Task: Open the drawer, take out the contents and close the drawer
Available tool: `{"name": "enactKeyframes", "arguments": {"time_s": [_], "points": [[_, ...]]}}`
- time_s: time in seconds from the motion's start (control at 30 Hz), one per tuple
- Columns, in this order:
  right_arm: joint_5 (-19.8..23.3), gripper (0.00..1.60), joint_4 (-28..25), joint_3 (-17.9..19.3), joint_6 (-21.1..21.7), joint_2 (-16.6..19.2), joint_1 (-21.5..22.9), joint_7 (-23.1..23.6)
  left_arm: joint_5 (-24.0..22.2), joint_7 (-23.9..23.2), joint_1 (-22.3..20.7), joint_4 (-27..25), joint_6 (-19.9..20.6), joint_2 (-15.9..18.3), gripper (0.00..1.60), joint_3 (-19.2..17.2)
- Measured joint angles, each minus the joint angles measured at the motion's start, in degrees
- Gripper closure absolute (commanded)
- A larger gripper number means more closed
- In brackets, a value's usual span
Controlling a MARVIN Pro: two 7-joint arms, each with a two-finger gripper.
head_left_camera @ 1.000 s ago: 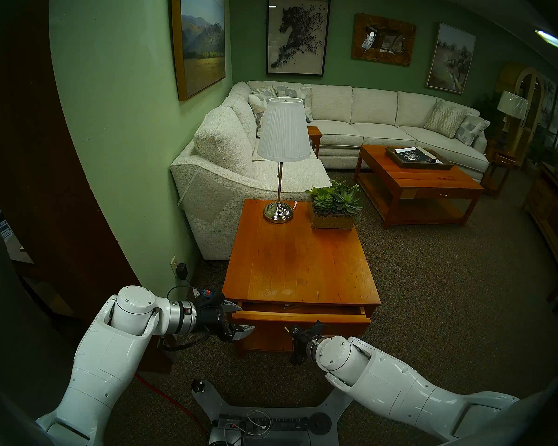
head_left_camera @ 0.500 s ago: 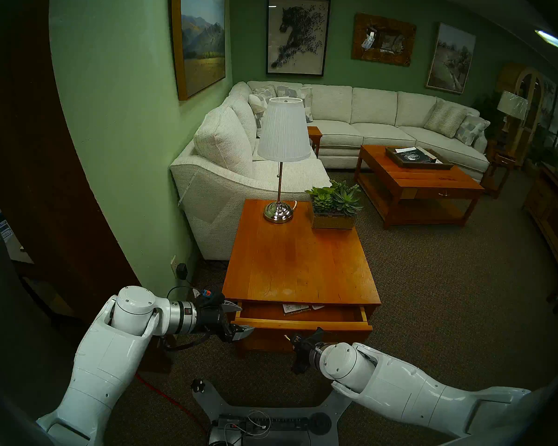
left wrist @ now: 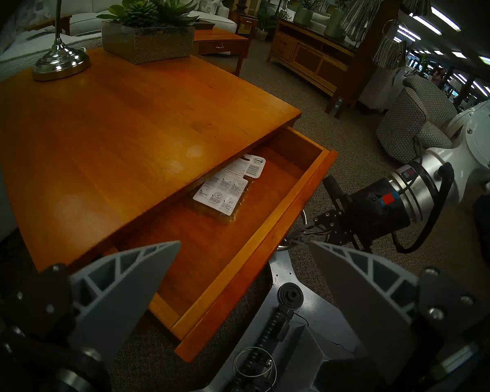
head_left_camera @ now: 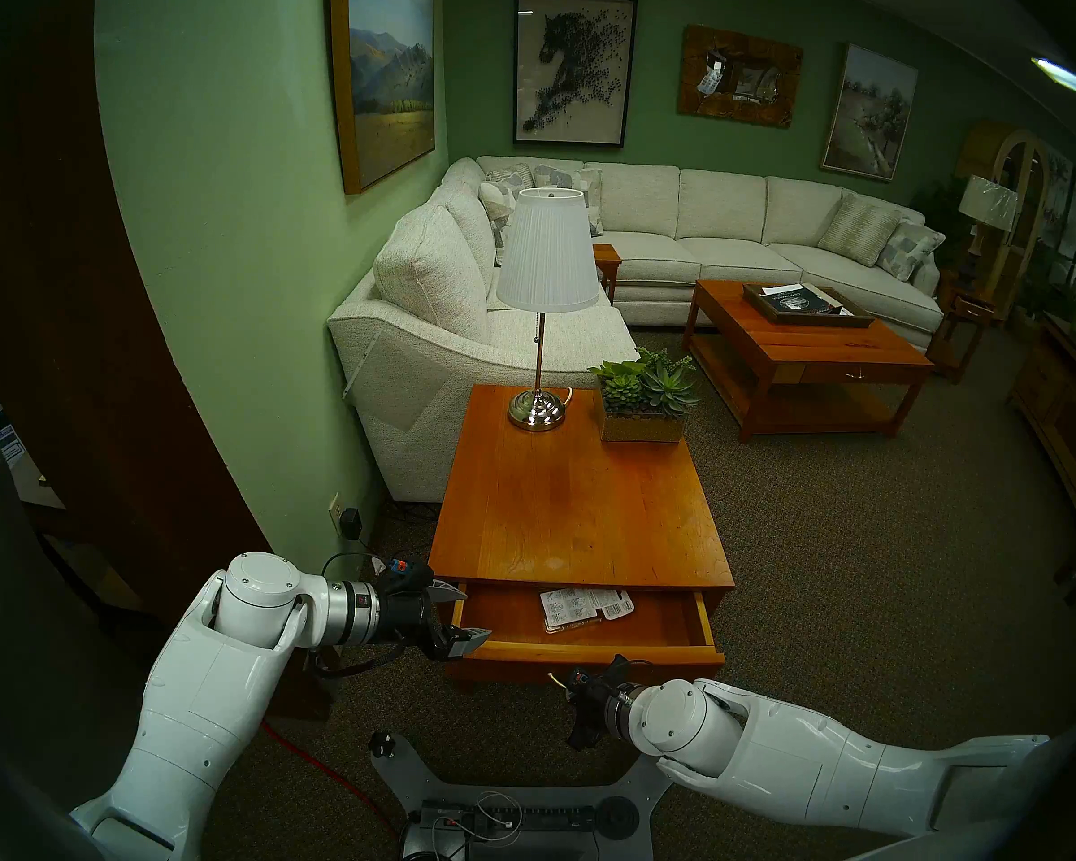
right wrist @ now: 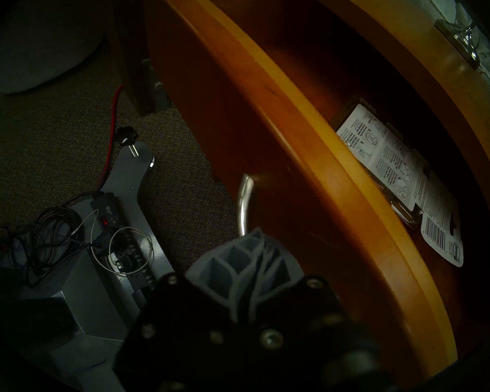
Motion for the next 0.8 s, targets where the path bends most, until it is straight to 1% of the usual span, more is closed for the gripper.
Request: {"name": "enactKeyframes", "arguments": {"time_s": [0.27,0.47,0.63,0.8], "points": [[5.48,1.60,-4.91,-2.10,0.06,4.26,-1.50,-0.37,0.01,-0.05,-0.01,-0.06,-0.03,-0.04,0.00,-0.11],[9.07,1.60,-9.42,-2.31,1.12,7.56,-3.94,-1.69,0.01,-0.16,-0.02,-0.14,-0.03,-0.05,0.00,-0.21],[11.63,1.60,-13.62,-0.97,2.86,11.06,-7.61,-4.79,0.01,-0.31,-0.03,-0.25,-0.01,-0.05,0.00,-0.31],[13.17,1.60,-17.15,0.64,3.10,14.37,-9.71,-7.64,0.01,-0.46,-0.03,-0.36,0.02,-0.05,0.00,-0.38]]}}
